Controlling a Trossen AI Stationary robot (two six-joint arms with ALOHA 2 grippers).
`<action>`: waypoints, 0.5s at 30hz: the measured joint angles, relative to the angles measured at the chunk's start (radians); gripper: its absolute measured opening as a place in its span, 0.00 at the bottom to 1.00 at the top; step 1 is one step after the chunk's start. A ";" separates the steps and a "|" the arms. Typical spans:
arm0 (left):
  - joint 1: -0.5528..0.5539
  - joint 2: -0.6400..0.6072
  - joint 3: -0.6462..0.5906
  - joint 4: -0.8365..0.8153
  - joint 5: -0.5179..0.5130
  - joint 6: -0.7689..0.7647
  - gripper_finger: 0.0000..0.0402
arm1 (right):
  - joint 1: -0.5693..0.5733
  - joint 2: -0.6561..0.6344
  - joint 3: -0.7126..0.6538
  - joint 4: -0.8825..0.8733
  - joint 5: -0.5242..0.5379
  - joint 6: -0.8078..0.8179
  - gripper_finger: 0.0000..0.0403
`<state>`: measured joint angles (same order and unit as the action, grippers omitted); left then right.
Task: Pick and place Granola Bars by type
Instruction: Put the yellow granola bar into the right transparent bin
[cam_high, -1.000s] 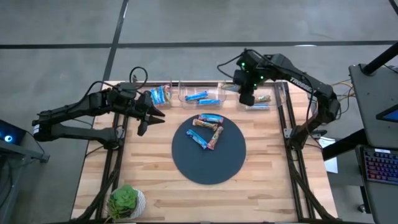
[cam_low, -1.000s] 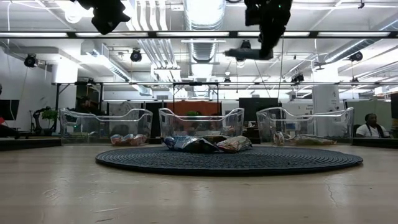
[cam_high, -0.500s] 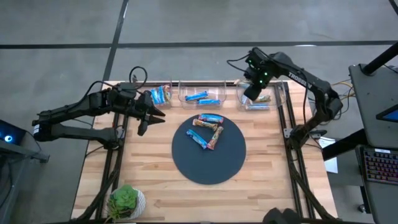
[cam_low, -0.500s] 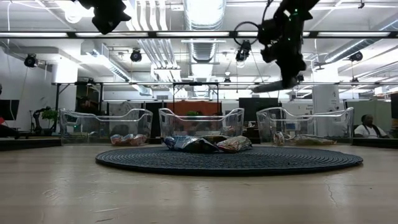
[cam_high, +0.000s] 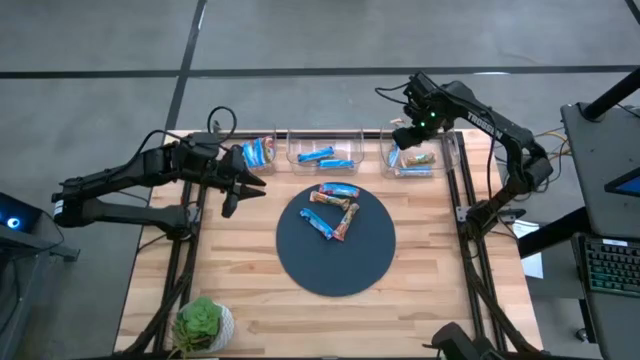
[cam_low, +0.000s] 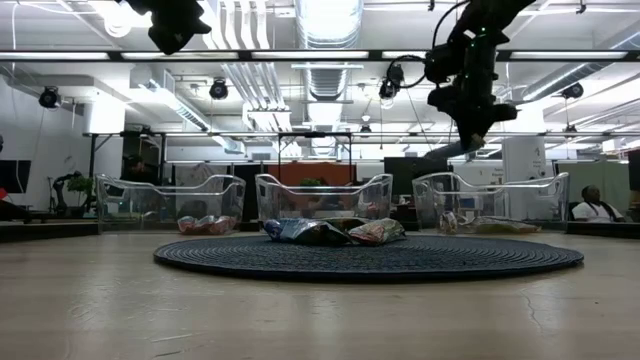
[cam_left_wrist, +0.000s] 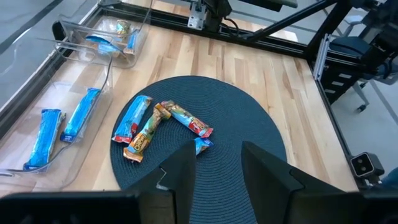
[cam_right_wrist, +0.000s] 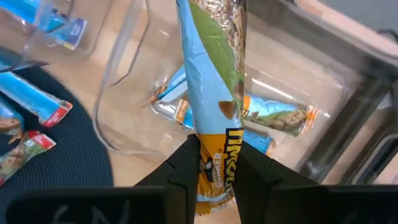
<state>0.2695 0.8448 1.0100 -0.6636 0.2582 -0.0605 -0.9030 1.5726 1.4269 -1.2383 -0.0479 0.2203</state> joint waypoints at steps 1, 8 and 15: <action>0.000 0.000 0.000 0.000 -0.002 0.000 0.28 | 0.000 0.000 -0.010 0.002 0.001 0.012 0.17; 0.000 0.000 0.000 -0.001 -0.002 0.000 0.28 | 0.001 0.000 -0.122 0.072 0.008 0.109 0.17; 0.000 0.000 0.000 -0.001 -0.001 0.000 0.28 | 0.000 0.000 -0.222 0.148 0.027 0.177 0.17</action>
<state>0.2695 0.8448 1.0100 -0.6647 0.2572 -0.0601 -0.9032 1.5723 1.2048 -1.0906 -0.0212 0.3973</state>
